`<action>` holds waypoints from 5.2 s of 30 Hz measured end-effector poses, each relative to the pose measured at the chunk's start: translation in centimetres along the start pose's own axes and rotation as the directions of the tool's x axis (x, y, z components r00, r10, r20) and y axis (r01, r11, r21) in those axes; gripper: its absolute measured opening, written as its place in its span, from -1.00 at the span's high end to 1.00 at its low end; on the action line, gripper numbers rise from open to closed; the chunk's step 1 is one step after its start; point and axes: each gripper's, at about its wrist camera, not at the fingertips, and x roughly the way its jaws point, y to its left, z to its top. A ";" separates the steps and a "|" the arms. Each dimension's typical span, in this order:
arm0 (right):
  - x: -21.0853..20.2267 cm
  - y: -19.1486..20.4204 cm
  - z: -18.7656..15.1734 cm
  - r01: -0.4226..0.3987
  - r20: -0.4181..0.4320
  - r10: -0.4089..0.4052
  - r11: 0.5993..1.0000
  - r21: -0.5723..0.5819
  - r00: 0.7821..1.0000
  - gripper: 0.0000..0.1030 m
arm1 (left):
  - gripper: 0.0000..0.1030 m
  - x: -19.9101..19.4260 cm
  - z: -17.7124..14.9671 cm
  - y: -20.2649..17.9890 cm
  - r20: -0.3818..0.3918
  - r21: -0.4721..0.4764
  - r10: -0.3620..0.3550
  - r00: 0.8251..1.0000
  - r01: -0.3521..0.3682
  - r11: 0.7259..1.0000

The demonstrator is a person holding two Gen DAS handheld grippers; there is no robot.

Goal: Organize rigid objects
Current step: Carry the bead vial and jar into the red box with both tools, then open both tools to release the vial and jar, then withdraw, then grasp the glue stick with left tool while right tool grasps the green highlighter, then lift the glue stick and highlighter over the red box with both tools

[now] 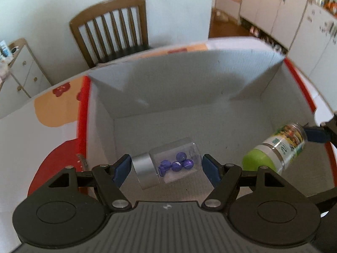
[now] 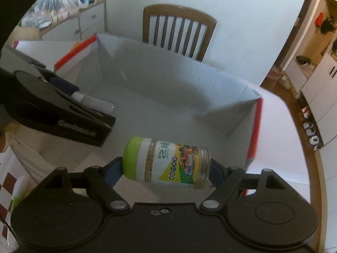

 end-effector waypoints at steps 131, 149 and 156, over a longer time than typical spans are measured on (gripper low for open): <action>-5.7 0.5 -17.7 0.010 -0.005 -0.010 0.972 0.236 1.000 0.39 | 0.16 -7.4 -24.6 1.7 0.133 -0.091 0.134 0.982 -0.123 0.988; -7.7 0.8 -17.9 0.005 0.010 -0.008 0.953 0.303 1.000 0.70 | 0.67 -7.9 -24.1 3.3 0.122 -0.179 0.016 0.992 0.006 0.984; -10.8 1.6 -16.9 -0.013 0.067 -0.008 0.951 0.308 0.998 0.70 | 0.67 -9.7 -23.9 4.4 0.159 -0.203 -0.019 0.987 0.051 0.978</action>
